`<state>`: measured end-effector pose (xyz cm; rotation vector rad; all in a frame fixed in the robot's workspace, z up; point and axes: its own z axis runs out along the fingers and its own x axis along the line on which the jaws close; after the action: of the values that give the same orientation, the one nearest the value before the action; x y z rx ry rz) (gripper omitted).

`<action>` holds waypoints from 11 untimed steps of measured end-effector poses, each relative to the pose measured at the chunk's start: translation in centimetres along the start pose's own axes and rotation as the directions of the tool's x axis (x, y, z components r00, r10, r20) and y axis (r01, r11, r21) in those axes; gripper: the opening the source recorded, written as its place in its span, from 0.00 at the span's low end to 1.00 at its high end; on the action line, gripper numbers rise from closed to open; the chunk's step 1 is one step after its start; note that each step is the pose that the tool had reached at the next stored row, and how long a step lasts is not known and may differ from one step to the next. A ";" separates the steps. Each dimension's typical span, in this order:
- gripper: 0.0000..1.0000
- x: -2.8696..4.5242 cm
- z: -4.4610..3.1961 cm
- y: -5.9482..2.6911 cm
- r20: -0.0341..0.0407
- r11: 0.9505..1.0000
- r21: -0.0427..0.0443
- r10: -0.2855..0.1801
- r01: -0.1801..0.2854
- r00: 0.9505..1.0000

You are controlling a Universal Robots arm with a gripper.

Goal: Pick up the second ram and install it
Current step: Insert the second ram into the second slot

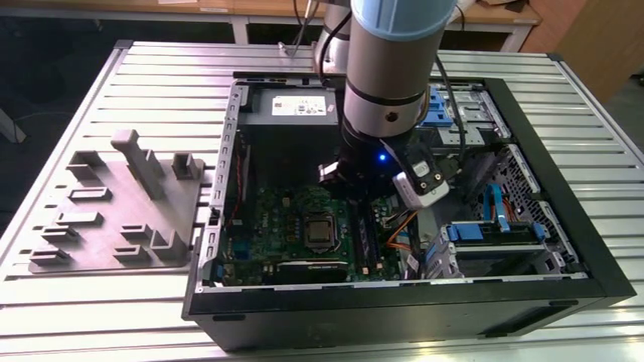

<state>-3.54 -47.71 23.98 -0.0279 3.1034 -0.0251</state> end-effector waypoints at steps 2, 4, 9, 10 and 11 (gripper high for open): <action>0.11 0.00 0.16 0.00 0.000 1.000 0.000 0.000 0.000 1.000; 0.11 0.01 0.34 0.01 0.000 1.000 0.000 0.000 0.000 1.000; 0.11 0.11 0.89 -0.09 0.000 1.000 0.000 0.000 0.000 1.000; 0.11 0.12 0.93 -0.11 0.000 1.000 0.000 0.000 0.000 1.000; 0.11 0.13 0.95 -0.12 0.000 1.000 0.000 0.000 0.000 1.000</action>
<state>-3.62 -47.84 23.03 -0.0279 3.1034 -0.0249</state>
